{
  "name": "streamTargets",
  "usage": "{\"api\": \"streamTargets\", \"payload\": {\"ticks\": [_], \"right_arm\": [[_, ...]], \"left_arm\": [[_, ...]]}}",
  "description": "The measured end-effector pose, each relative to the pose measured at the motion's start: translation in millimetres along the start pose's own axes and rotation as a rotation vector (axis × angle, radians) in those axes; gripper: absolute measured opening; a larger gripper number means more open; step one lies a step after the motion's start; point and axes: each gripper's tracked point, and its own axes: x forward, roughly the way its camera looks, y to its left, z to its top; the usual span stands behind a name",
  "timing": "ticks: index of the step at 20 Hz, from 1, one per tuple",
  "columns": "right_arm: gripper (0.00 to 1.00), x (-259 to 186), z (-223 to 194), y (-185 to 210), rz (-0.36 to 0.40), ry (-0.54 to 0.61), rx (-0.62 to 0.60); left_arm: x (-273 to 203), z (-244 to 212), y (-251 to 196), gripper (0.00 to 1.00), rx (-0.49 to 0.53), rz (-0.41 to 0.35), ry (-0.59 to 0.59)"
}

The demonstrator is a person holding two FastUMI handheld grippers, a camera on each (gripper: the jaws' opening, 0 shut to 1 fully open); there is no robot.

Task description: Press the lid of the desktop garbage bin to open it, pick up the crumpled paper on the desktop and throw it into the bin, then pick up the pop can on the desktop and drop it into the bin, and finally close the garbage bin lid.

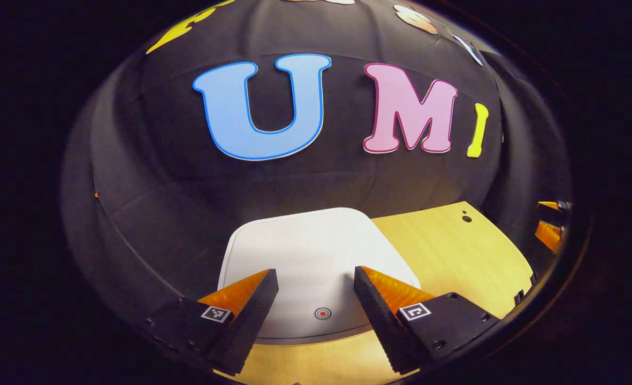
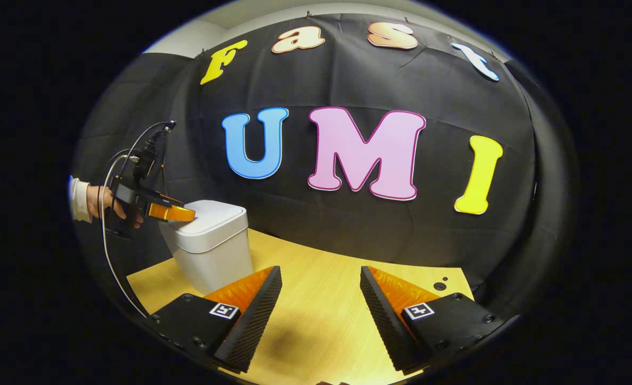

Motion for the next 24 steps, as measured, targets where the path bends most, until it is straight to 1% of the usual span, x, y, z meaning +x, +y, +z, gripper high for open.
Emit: {"api": "streamTargets", "payload": {"ticks": [2, 4, 9, 12, 15, 16, 17, 19, 22, 23, 24], "right_arm": [[0.95, -6.1, 4.3, -0.8, 0.002, -0.003, 0.010], [0.95, -11.6, 9.1, -3.2, -0.003, -0.014, 0.023], [0.95, -28.2, 10.6, -11.1, -0.002, -0.013, 0.063], [0.95, -36.4, 15.4, -21.9, -0.011, -0.022, 0.039], [0.95, -47.6, 27.4, -23.7, 0.000, -0.060, 0.043], [0.95, -52.1, 34.0, -24.6, -0.005, -0.085, 0.044], [0.95, -55.4, 37.3, -26.2, -0.018, -0.097, 0.045], [0.95, -69.0, 45.0, -24.3, -0.046, -0.116, 0.058], [0.96, -95.6, 60.3, -18.9, -0.104, -0.177, 0.058], [0.96, -103.6, 62.1, -17.5, -0.132, -0.187, 0.050], [0.96, -114.1, 62.5, -13.4, -0.150, -0.180, 0.058]], "left_arm": [[-5.9, 6.6, 0.4, 0.95, 0.000, 0.019, -0.031], [-13.5, 18.8, -2.0, 0.95, 0.007, 0.034, -0.079], [-44.5, 43.4, -48.8, 0.95, 0.020, 0.046, -0.222], [-59.1, 45.5, -82.3, 0.95, 0.007, 0.056, -0.286], [-85.1, 47.5, -108.4, 0.94, 0.019, 0.080, -0.348], [-95.7, 50.6, -116.1, 0.92, 0.026, 0.088, -0.379], [-106.8, 58.7, -124.2, 0.96, 0.030, 0.087, -0.434], [-132.8, 63.9, -137.7, 0.94, 0.014, 0.080, -0.475], [-164.0, 59.0, -155.9, 0.95, -0.014, 0.035, -0.492], [-172.6, 51.9, -161.3, 0.95, -0.009, 0.016, -0.485], [-182.2, 46.7, -159.5, 0.95, -0.008, 0.018, -0.484]]}}
